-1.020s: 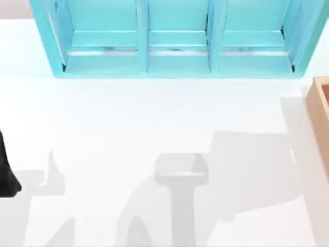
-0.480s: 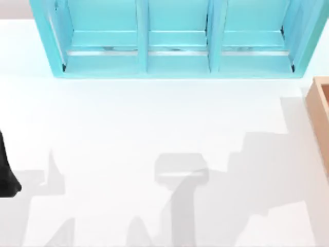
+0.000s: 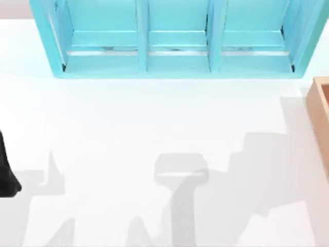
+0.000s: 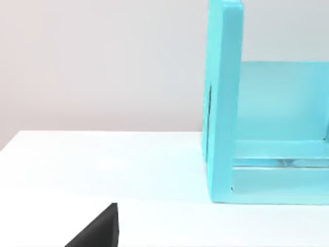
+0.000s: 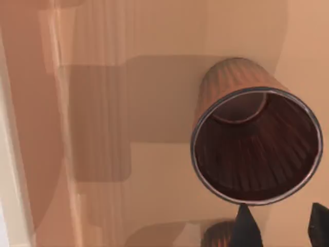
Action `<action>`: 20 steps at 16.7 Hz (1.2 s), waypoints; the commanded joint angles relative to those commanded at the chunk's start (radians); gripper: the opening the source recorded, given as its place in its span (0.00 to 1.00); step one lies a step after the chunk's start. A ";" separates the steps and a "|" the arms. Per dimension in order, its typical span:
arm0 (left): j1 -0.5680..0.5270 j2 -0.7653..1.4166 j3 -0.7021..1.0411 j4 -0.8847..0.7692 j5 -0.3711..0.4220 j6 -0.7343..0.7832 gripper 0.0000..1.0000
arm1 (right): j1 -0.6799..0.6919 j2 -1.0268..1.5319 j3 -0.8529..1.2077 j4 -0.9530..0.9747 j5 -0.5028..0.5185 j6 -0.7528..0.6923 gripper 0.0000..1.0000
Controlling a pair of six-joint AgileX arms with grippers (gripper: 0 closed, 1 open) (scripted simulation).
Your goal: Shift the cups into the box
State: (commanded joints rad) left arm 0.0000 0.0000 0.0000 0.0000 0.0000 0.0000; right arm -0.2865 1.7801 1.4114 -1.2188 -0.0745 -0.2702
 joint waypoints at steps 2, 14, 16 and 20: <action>0.000 0.000 0.000 0.000 0.000 0.000 1.00 | 0.000 0.000 0.000 0.000 0.000 0.000 0.68; 0.000 0.000 0.000 0.000 0.000 0.000 1.00 | 0.000 0.000 0.000 0.000 0.000 0.000 1.00; 0.000 0.000 0.000 0.000 0.000 0.000 1.00 | 0.001 0.000 0.003 -0.003 0.000 0.001 1.00; 0.000 0.000 0.000 0.000 0.000 0.000 1.00 | -0.008 0.017 0.116 -0.113 -0.001 0.005 1.00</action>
State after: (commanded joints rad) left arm 0.0000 0.0000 0.0000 0.0000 0.0000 0.0000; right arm -0.2941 1.7974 1.5274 -1.3321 -0.0756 -0.2655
